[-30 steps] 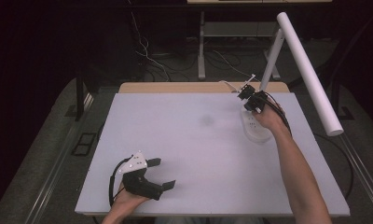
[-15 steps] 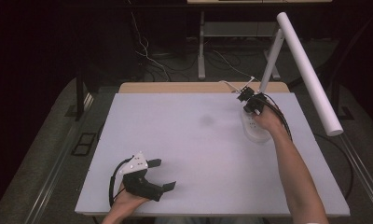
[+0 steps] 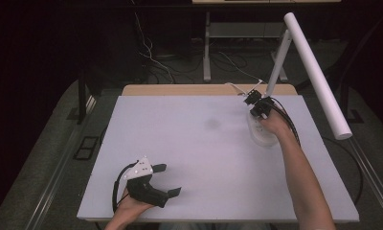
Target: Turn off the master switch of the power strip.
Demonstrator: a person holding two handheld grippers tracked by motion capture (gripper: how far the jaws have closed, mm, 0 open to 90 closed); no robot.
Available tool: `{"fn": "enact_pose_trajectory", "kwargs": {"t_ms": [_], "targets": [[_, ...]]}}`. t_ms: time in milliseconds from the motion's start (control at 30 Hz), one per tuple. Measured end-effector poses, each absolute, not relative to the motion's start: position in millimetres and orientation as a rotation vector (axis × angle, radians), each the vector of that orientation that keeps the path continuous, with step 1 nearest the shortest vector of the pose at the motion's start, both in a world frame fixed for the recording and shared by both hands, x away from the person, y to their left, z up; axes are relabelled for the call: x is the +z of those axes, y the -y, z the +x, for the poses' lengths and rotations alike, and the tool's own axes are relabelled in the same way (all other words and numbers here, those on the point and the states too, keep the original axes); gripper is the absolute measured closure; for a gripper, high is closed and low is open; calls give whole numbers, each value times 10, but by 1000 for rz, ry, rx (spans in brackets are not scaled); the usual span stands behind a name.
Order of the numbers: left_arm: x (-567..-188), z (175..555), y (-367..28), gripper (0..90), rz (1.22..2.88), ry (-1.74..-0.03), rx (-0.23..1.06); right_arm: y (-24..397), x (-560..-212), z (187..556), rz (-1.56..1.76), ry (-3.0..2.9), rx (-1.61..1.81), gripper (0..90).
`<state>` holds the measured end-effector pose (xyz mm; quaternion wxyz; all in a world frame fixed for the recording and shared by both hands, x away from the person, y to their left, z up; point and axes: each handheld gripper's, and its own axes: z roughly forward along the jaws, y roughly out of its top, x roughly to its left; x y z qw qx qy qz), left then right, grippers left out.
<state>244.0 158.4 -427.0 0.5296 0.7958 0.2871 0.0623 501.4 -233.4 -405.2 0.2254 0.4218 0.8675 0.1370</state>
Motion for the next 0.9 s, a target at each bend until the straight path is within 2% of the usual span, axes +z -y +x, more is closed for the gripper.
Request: {"fn": "enact_pose_trajectory", "kwargs": {"t_ms": [900], "targets": [[-4270, 2420, -1594, 15, 1905, -683, 151, 2354, -4070, 4992, 1185, -2379, 420, 896]]}}
